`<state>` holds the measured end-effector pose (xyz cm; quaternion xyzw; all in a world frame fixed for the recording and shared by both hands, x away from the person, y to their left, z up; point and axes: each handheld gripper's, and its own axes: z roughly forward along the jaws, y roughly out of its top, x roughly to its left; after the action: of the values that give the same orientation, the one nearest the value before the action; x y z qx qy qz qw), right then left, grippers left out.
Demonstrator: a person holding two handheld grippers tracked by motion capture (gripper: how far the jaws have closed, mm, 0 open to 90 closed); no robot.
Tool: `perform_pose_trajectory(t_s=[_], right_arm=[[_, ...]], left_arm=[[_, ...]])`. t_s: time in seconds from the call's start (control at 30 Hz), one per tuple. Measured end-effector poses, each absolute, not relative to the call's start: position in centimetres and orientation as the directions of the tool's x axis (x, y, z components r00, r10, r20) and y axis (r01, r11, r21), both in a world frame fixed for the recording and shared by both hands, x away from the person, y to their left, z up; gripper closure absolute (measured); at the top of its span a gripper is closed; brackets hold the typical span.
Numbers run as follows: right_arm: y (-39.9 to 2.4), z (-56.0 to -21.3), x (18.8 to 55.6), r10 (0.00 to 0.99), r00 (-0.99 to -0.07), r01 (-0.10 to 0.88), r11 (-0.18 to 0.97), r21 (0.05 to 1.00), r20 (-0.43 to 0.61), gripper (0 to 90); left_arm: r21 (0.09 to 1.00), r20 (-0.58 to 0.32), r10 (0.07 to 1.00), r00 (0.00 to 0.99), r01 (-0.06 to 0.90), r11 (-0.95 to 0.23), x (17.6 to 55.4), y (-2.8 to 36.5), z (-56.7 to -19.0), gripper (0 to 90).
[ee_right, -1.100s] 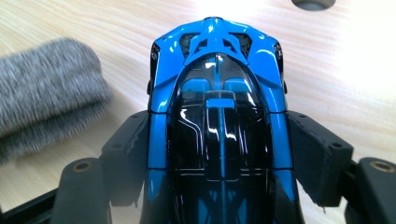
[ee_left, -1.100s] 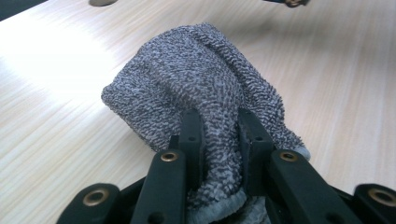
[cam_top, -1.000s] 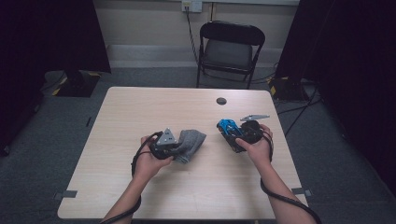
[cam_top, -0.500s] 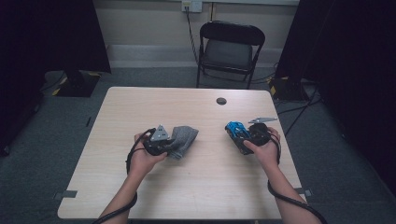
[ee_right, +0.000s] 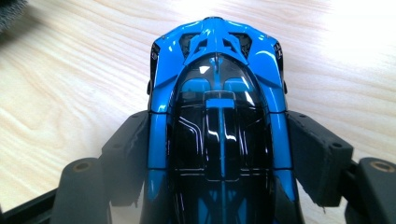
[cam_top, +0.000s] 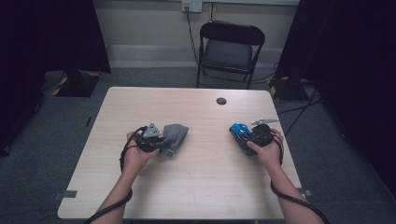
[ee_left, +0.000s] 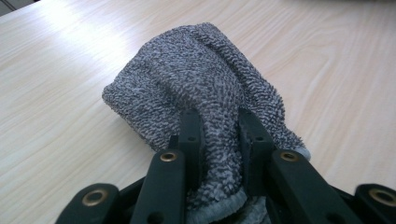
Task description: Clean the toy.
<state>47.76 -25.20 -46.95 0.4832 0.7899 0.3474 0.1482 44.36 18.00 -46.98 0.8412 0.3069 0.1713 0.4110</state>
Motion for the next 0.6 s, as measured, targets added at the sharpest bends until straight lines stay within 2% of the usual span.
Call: perform_pose_trajectory(t_s=[0.6], right_arm=[[-26.1,-47.6,48.7,0.88,-0.467,0.68,0.292,0.672,0.09,28.1]], left_arm=[[0.789,0.038,0.71,0.703,0.415,-0.453,45.8,20.9,-47.6,73.6]])
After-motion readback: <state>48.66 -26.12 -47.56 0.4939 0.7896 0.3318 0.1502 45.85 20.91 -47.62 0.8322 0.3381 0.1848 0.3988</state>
